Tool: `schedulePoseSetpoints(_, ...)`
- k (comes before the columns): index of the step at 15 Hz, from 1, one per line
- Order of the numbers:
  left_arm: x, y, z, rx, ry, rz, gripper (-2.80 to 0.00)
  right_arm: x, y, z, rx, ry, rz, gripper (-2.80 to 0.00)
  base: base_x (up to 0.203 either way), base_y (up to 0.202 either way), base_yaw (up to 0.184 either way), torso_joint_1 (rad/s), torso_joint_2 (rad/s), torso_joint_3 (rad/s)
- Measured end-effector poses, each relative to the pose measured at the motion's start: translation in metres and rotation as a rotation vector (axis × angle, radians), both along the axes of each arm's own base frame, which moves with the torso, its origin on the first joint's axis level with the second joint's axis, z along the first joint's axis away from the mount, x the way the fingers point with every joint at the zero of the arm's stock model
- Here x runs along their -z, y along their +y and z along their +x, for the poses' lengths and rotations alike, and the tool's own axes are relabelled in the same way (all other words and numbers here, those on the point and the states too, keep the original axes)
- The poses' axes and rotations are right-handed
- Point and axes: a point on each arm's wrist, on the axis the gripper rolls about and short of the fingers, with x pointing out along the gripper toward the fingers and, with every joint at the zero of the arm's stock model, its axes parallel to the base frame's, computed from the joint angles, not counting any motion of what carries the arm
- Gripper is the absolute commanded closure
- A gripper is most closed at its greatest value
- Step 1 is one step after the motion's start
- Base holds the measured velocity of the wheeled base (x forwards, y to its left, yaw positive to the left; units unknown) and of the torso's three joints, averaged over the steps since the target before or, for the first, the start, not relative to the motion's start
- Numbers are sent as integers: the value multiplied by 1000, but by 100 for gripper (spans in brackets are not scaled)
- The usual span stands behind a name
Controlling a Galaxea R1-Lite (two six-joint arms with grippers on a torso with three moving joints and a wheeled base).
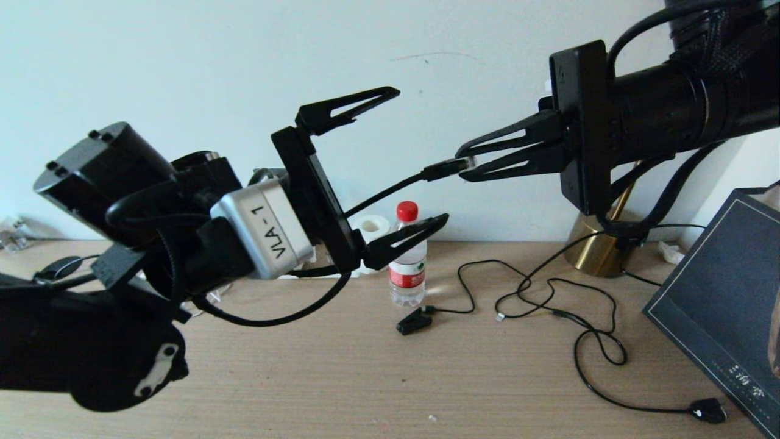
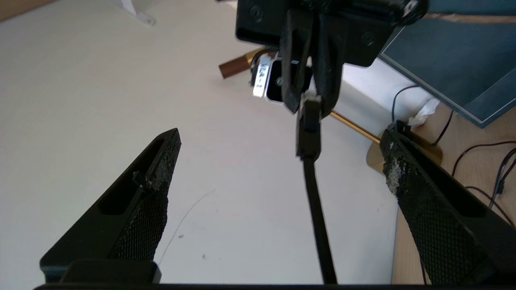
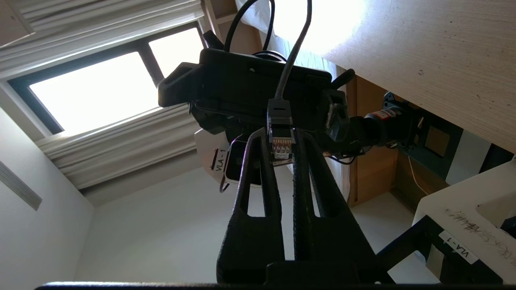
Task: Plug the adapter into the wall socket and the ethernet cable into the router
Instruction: Align cable and router interface
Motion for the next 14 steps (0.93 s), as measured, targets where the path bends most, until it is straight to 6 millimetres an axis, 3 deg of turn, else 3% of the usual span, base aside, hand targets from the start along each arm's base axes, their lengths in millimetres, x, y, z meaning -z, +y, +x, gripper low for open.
schedulePoseSetpoints(9, 2, 0, 0, 2, 16, 1, -280, 0, 2, -1, -9, 0, 0, 0, 0, 0, 0, 0, 0, 0)
schedulePoseSetpoints(10, 2, 0, 0, 3, 18, 1, 0, 0, 2, -1, -10, 1, 0, 0, 0, 0, 0, 0, 0, 0)
schedulePoseSetpoints(14, 4, 0, 0, 2, 26, 5, 0, 0, 2, -2, -11, -1, 1, 0, 0, 0, 0, 0, 0, 0)
